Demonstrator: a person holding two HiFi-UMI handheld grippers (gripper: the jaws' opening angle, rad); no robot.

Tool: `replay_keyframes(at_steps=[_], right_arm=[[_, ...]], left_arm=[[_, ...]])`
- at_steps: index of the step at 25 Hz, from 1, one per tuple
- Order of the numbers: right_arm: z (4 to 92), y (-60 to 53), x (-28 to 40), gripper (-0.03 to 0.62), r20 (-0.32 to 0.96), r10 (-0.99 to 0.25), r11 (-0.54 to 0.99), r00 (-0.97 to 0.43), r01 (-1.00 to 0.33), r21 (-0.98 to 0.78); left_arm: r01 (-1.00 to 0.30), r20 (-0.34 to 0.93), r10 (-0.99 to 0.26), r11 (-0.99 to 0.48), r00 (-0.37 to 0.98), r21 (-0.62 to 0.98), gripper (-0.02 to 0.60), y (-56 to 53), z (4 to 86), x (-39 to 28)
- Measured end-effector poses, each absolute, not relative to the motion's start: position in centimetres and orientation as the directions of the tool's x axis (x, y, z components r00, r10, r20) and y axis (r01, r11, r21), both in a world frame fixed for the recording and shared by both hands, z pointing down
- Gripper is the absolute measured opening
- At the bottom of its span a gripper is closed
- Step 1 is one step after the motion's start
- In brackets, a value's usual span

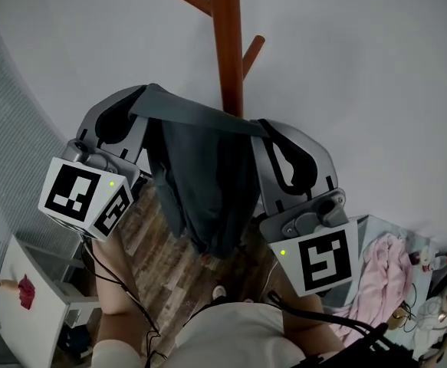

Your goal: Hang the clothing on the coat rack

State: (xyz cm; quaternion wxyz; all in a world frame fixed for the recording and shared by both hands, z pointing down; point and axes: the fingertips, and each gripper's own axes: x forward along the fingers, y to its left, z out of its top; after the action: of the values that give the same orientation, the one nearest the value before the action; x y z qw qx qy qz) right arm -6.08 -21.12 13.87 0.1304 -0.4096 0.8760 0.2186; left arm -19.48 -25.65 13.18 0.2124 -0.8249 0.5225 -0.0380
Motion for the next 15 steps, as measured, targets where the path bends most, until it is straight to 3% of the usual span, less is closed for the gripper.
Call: replay_keyframes(at_steps=[15], right_arm=[[17.4,-23.8,-5.3,0.025,-0.317,-0.723,0.561,-0.614,-0.789,0.249]], left_arm=[[-0.728,0.049,-0.803,-0.561,0.593,-0.394,0.034,-30.8,19.2,-17.4]])
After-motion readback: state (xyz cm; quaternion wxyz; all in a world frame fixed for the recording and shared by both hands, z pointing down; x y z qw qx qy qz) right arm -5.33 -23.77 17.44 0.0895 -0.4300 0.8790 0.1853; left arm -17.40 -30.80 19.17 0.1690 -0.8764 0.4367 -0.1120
